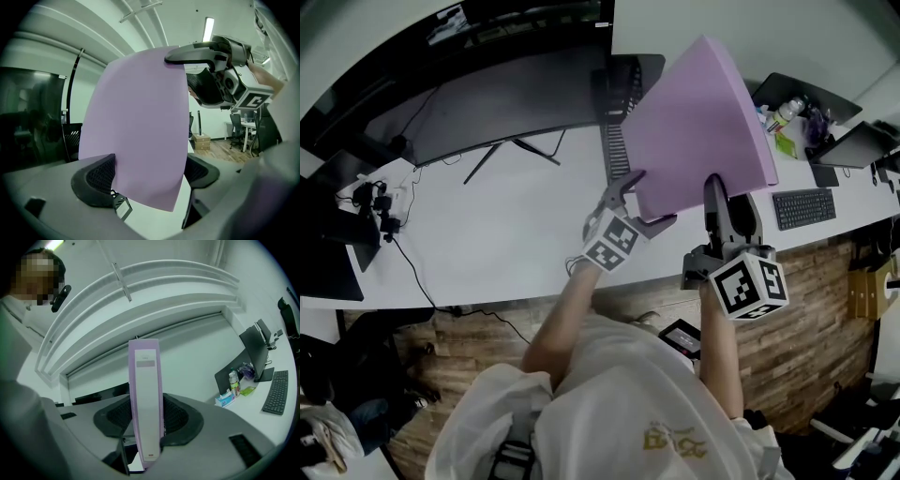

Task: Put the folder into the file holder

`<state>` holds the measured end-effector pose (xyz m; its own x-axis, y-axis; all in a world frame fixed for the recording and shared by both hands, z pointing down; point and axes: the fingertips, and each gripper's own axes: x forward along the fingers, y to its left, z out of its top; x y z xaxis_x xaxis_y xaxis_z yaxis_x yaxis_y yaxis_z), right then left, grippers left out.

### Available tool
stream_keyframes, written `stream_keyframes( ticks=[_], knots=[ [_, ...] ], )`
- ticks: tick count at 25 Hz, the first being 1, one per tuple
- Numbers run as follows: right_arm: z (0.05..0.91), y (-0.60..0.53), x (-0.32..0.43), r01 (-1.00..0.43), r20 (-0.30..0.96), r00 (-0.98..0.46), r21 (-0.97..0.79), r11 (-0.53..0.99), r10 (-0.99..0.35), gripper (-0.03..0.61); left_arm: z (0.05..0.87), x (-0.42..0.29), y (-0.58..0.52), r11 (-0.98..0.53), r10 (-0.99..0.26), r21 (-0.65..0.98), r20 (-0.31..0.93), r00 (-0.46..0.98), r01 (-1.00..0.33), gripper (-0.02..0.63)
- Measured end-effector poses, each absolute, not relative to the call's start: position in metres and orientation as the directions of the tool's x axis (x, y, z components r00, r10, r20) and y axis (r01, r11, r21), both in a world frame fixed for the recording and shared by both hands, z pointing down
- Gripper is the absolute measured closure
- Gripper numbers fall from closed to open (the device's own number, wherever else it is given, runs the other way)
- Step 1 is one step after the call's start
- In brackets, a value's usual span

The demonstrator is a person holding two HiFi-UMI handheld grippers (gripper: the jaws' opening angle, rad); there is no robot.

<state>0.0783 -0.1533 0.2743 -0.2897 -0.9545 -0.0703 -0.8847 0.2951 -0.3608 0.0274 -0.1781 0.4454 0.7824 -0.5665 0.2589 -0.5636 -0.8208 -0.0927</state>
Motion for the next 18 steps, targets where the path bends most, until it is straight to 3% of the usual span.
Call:
stream_keyframes(
  ticks=[18],
  knots=[
    [0.282,-0.172,0.034,-0.918,-0.038,-0.235,-0.319,0.235,-0.971,0.385,0.455,-0.006,-0.199,-0.862,-0.503,-0.055,0.222,0.835,-0.504,0.158]
  ],
)
